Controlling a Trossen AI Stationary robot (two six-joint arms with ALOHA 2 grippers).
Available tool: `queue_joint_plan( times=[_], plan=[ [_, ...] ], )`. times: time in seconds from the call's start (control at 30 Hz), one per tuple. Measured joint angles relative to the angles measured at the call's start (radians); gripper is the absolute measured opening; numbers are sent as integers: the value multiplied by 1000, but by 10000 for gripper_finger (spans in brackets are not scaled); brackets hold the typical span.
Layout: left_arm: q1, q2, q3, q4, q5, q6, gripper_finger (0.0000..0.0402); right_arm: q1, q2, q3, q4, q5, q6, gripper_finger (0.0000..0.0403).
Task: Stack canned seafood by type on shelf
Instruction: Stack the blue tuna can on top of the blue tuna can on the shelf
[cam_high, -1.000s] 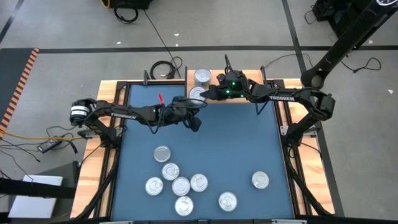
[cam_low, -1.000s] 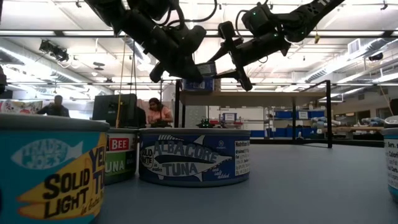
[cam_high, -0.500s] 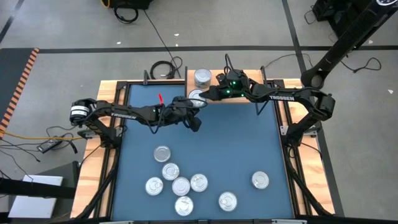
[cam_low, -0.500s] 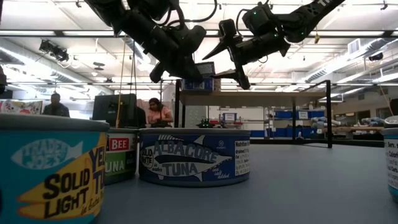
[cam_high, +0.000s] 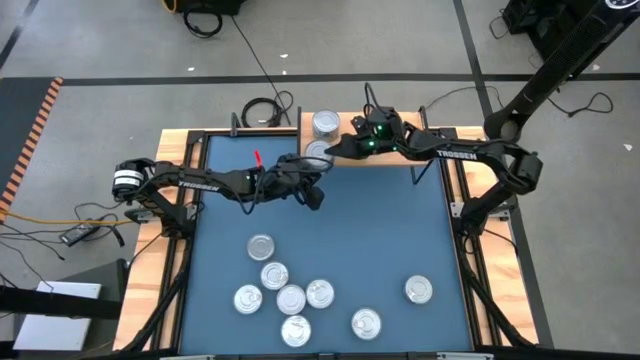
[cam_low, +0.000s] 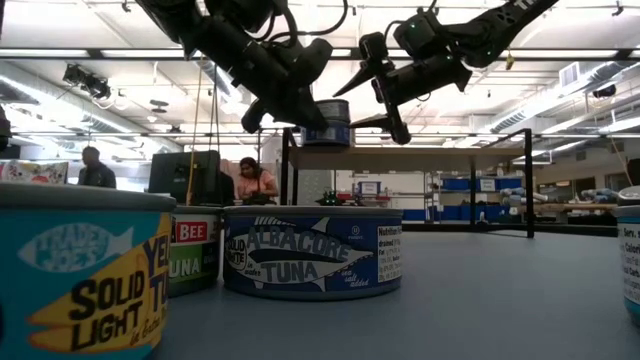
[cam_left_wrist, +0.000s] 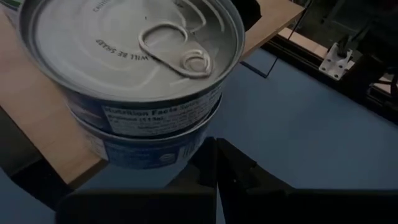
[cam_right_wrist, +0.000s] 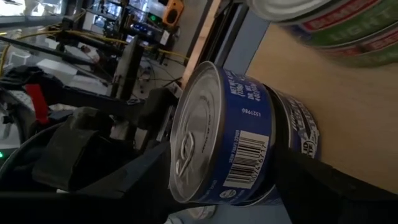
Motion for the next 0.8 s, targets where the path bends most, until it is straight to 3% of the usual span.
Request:
queue_joint_plan(
  times=[0.8],
  plan=[
    [11, -4, 0, 2, 4, -23, 5, -25, -85, -2, -195, 91, -125, 247]
  ],
)
